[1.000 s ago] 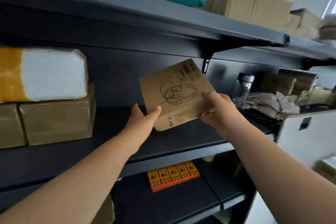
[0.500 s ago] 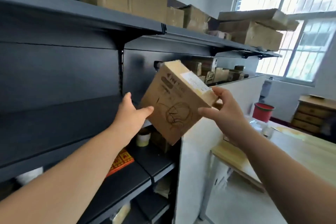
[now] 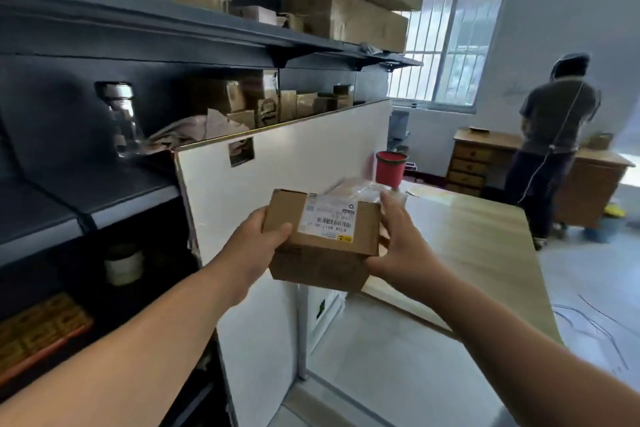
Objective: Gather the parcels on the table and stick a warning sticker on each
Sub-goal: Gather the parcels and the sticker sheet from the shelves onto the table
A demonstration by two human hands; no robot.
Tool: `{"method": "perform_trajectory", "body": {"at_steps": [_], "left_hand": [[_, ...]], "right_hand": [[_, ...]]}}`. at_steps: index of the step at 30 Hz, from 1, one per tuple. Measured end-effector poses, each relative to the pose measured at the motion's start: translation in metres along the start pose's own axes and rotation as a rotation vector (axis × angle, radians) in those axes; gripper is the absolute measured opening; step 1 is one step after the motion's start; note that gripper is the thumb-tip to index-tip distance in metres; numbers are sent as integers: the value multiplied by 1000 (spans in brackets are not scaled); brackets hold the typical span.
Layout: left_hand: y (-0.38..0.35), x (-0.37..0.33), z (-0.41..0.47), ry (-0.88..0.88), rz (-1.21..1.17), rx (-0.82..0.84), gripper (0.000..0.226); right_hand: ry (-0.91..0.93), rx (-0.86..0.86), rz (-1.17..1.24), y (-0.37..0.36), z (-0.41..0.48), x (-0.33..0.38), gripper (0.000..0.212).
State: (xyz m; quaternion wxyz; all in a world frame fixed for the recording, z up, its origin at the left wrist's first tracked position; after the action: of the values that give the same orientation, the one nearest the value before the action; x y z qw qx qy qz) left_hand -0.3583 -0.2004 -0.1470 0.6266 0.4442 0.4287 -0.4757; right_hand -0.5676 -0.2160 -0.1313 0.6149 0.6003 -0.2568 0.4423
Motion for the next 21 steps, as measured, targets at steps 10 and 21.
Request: {"method": "perform_trajectory", "body": {"at_steps": [10, 21], "left_hand": [[-87, 74, 75, 140, 30, 78, 29], [-106, 184, 273, 245, 37, 139, 30]], "right_hand": [[-355, -62, 291, 13, 51, -128, 68], [-516, -86, 190, -14, 240, -198, 66]]}}
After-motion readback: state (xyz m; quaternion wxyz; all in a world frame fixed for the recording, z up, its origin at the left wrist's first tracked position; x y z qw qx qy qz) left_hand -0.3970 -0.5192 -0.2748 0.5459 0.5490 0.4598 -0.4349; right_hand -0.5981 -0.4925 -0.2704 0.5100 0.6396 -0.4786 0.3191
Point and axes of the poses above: each hand's wrist, its own z-axis towards the middle knuckle, its own y-axis out of the back of the hand, x = y × z, the point moved 7 cm from there along z, towards the middle knuckle, and after that the axes turned 11 degrees about -y, right-handed, at the moved point
